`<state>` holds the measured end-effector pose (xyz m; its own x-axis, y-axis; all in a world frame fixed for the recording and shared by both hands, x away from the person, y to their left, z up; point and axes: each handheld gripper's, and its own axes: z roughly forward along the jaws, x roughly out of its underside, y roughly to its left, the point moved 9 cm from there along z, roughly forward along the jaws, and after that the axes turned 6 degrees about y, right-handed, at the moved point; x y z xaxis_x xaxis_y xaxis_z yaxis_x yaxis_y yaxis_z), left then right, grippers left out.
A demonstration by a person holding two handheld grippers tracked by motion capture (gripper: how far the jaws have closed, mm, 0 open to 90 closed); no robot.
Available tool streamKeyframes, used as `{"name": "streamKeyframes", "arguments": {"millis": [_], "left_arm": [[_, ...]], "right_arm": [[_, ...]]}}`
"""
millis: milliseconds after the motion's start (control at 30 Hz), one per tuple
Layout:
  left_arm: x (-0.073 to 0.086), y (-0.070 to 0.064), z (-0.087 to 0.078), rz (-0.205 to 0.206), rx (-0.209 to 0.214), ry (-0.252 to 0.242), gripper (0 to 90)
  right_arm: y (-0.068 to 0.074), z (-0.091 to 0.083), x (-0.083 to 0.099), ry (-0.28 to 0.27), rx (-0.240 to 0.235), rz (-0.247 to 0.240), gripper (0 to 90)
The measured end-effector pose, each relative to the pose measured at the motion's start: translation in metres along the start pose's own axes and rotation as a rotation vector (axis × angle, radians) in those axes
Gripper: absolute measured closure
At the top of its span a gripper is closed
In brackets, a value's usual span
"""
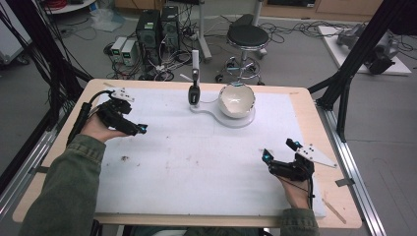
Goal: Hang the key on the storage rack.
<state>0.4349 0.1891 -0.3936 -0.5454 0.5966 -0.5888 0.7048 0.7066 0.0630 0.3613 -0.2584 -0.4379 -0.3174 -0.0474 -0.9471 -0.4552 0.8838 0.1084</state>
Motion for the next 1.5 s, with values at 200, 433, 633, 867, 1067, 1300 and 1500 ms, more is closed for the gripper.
{"name": "streamKeyframes", "arguments": {"millis": [200, 433, 633, 867, 1067, 1300, 1500], "left_arm": [[0.022, -0.001, -0.002, -0.016, 0.016, -0.030, 10.0], [0.053, 0.004, -0.005, -0.078, 0.004, -0.092, 10.2], [0.075, 0.008, -0.005, -0.121, 0.007, -0.112, 10.2], [0.095, 0.006, -0.004, -0.143, -0.002, -0.129, 10.2], [0.110, 0.007, -0.007, -0.179, -0.010, -0.171, 10.2], [0.121, 0.006, -0.012, -0.215, -0.007, -0.225, 10.2], [0.125, 0.007, -0.011, -0.220, -0.022, -0.214, 10.2]], "right_arm": [[0.000, 0.000, 0.000, 0.003, -0.001, 0.012, 0.5], [-0.002, 0.000, 0.001, 0.002, 0.006, 0.009, 0.5], [-0.001, 0.001, 0.001, 0.007, 0.007, 0.007, 0.5], [-0.002, 0.000, 0.001, 0.007, 0.010, 0.005, 0.5], [-0.001, 0.000, 0.002, 0.016, 0.007, 0.013, 0.5], [-0.001, 0.001, 0.003, 0.019, 0.008, 0.005, 0.5], [-0.001, 0.001, 0.004, 0.027, 0.009, 0.012, 0.5]]}}
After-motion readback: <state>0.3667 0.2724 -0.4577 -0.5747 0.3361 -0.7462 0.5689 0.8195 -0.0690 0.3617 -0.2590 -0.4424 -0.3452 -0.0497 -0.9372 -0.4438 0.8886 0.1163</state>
